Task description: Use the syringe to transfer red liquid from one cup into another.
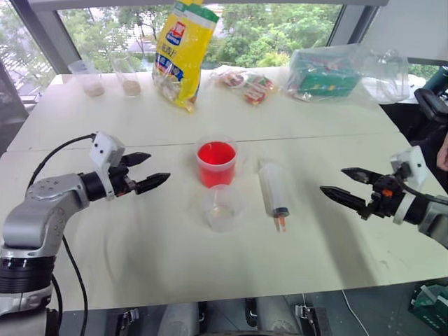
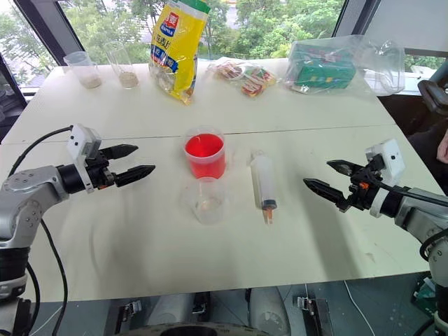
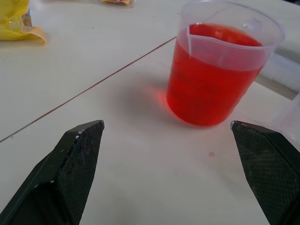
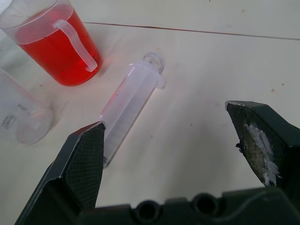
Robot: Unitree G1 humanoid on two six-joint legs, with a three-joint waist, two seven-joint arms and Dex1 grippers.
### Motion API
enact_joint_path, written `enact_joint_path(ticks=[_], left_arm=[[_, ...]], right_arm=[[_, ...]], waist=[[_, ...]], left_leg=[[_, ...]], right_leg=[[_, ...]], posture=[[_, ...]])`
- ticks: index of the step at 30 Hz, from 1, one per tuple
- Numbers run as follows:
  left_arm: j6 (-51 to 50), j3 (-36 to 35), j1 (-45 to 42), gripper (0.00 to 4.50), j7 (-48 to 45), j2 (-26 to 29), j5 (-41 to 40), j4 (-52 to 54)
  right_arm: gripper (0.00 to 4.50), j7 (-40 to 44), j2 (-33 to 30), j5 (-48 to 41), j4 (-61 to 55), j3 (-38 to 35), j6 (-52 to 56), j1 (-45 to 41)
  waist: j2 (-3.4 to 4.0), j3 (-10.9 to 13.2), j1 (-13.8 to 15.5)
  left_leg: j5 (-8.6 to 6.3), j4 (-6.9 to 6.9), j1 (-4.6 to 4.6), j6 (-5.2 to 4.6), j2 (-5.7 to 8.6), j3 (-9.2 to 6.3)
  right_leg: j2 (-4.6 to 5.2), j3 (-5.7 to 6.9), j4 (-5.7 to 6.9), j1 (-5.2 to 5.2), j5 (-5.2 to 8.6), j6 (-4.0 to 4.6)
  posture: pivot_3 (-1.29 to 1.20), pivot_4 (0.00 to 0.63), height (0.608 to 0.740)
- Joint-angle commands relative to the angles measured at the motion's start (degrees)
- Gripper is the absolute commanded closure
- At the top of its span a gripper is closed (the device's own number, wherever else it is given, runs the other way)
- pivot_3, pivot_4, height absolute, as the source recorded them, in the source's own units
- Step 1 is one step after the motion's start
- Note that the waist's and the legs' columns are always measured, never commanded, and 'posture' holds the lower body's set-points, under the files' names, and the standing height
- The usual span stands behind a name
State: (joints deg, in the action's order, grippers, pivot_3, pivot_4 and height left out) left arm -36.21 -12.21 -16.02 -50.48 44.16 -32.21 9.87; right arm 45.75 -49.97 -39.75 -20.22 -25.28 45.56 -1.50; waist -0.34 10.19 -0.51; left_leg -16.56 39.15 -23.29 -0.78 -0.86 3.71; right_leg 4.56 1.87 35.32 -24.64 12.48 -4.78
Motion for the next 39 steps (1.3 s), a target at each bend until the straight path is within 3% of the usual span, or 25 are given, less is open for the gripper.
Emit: enact_joint_path(ticks=[1,16,25,29,32,34,39], left_arm=[[0.08,-1.18,0.33,0.0,0.04,0.63,-0.67,2.16],[-3.18,-1.24,0.53,0.0,1.56,0.24,-3.98,6.52],[-3.28,0.27,-1.12,0.0,2.58,-1.15,-3.91,6.13],[-2.54,1.02,-2.34,0.0,2.18,-1.74,-3.25,4.72],[-2.02,1.64,-2.98,0.0,2.22,-2.18,-2.95,4.22],[-1.44,1.91,-3.39,0.0,2.25,-2.72,-2.83,3.66],[-0.64,2.35,-3.57,0.0,2.46,-4.21,-2.88,3.75]], right_arm=[[0.03,0.72,-1.19,-0.83,-1.47,-1.03,-0.76,-1.49],[0.03,-2.02,-1.6,-2.61,-3.56,-0.13,4.44,-3.37],[0.03,-5.89,-5.43,-6.51,-7.0,1.92,16.21,-7.35],[0.03,-7.83,-8.06,-11.4,-4.84,7.82,29.06,-19.18],[0.03,-10.46,-6.25,-12.57,-0.85,12.22,39.3,-28.97],[0.03,-12.54,-4.14,-11.77,3.63,19.0,45.31,-37.25],[0.03,-18.97,1.49,-9.67,15.76,31.36,46.94,-49.45]], waist=[[0.0,0.0,0.01],[-0.02,0.01,0.06],[-0.02,0.01,0.02],[-0.01,0.02,-0.29],[-0.03,0.02,-0.11],[-0.03,0.02,-0.18],[-0.03,0.02,-0.14]], left_leg=[[0.0,0.0,0.0,0.0,0.0,0.0],[0.0,0.0,-0.02,0.0,0.0,0.0],[0.0,0.0,-0.03,0.0,0.01,0.0],[0.0,0.0,-0.03,0.0,-0.01,0.01],[0.0,0.0,-0.06,0.01,-0.04,0.0],[0.0,0.0,-0.1,0.01,-0.04,0.0],[0.0,-0.03,-0.22,0.0,-0.04,0.08]], right_leg=[[0.0,0.0,0.0,0.0,0.0,0.0],[0.01,0.0,-0.01,-0.01,0.0,0.0],[0.03,0.0,-0.01,-0.03,0.0,0.0],[0.03,0.0,0.0,-0.07,-0.02,0.04],[0.01,0.0,0.0,-0.14,-0.07,0.12],[0.02,0.01,-0.01,-0.17,-0.06,0.13],[0.08,-0.03,-0.01,-0.33,-0.1,0.17]], posture=[[0.0,0.15,0.74],[0.0,0.15,0.74],[0.0,0.15,0.74],[0.0,0.15,0.74],[0.0,0.15,0.74],[0.0,0.15,0.74],[0.0,0.15,0.74]])
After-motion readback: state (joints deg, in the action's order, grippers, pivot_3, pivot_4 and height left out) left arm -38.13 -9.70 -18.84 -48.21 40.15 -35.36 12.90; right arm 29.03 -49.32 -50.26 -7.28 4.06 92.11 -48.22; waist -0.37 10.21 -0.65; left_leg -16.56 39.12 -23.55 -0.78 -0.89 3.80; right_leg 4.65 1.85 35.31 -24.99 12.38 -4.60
